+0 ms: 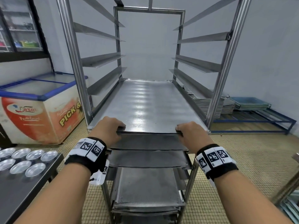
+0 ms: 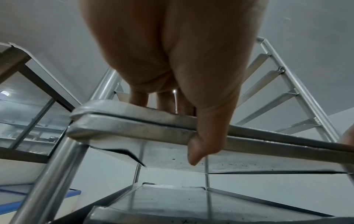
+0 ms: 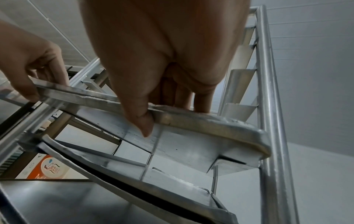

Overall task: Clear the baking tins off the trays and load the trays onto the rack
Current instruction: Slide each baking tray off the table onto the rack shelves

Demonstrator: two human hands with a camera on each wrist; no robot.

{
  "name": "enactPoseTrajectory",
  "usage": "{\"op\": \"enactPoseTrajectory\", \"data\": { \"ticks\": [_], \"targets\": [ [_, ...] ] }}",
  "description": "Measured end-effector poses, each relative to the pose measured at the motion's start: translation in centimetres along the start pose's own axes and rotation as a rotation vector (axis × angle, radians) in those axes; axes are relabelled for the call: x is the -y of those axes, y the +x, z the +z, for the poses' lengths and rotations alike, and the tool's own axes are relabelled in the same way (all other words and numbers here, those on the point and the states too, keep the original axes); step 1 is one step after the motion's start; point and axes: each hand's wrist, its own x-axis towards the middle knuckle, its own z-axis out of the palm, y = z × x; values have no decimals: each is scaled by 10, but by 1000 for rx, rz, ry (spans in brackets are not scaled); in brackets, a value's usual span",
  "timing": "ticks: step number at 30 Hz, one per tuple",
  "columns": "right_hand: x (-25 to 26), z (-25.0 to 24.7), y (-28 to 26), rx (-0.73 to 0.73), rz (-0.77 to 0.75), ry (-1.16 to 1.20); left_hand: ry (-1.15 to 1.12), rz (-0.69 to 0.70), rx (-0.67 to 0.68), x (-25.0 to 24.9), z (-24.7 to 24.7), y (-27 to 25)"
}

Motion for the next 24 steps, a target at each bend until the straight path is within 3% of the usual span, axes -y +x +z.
{"op": "enactPoseTrajectory", "data": {
  "ticks": [14,24],
  "targets": [
    [-29,34,84,-14,0,-43,36,4,42,16,14,86],
    [-35,44,101,-40,-60,-124,23,5,19,22,21,104]
  ]
}}
